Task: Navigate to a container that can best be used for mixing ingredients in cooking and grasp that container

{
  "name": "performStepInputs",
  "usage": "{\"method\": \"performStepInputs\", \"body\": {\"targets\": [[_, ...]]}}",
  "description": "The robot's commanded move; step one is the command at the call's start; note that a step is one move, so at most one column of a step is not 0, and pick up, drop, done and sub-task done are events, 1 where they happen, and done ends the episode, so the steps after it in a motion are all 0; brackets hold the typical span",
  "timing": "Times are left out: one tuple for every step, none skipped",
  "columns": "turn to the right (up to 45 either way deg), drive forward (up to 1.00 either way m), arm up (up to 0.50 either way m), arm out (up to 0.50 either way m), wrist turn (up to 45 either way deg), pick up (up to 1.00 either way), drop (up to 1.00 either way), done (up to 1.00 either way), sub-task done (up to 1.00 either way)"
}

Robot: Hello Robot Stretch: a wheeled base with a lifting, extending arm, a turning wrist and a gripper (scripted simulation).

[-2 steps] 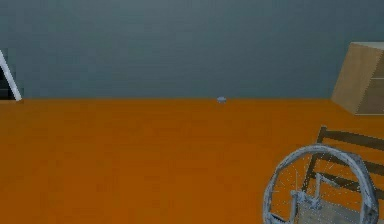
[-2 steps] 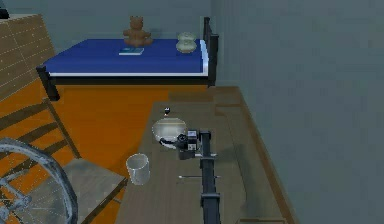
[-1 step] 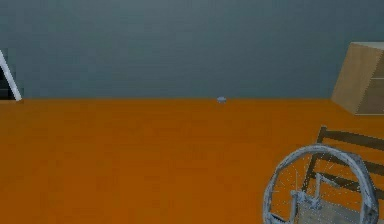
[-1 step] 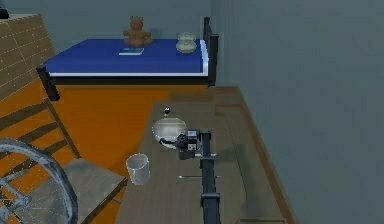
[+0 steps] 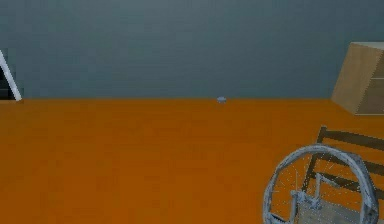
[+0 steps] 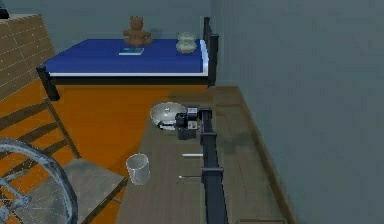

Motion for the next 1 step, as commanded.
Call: {"method": "performStepInputs", "body": {"targets": [[0.0, 0.00, 0.00, 0.00, 0.0, 0.00, 0.00, 1.00, 0.00]]}}
